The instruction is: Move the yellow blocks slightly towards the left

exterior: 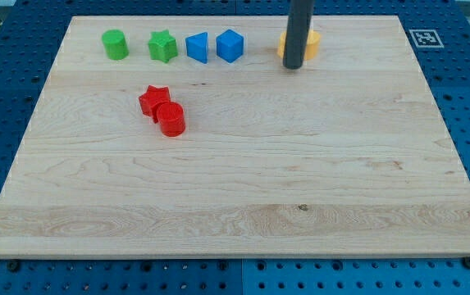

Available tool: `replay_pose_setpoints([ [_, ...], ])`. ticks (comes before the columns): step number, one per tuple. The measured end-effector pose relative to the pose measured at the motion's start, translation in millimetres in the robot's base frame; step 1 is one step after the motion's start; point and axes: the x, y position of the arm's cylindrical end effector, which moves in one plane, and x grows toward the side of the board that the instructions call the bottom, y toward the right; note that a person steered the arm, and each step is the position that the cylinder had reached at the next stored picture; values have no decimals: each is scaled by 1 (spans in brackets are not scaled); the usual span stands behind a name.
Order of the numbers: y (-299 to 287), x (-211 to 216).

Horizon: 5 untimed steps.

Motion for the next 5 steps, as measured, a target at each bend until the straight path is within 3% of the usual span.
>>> replay_pose_setpoints([
  [1,45,7],
  [2,86,-12],
  [4,104,-60],
  [5,104,-61],
])
